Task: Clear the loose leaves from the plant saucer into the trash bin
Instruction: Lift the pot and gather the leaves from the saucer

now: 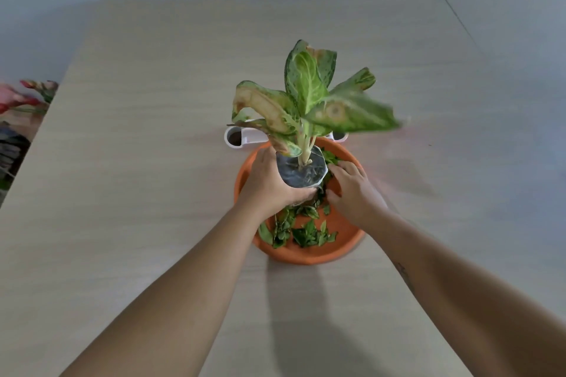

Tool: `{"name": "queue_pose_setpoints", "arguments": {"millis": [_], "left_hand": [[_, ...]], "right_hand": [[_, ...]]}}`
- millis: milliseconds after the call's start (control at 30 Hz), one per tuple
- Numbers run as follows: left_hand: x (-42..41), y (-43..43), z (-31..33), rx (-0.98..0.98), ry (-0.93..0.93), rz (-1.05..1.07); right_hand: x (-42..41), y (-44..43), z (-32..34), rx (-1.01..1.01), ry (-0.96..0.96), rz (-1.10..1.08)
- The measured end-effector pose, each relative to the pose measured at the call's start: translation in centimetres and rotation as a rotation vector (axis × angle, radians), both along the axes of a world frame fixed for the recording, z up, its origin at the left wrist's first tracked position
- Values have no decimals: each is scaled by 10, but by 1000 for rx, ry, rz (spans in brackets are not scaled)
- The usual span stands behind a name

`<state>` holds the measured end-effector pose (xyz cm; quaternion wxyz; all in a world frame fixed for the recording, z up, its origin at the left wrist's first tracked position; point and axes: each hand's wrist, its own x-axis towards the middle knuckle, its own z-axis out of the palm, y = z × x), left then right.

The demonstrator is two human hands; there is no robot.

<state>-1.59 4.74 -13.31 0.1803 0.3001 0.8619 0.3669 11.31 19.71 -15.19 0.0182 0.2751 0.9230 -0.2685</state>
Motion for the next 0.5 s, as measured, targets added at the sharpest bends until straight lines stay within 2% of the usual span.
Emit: {"name": "queue_pose_setpoints", "arguments": {"millis": [233,500], "left_hand": [[-13,-5,3,85,-99,71],[-34,-16,13,152,-247,138]], "right_hand": [[-32,9,-13,67,-62,142],[-54,9,-20,232,-132,365]]}}
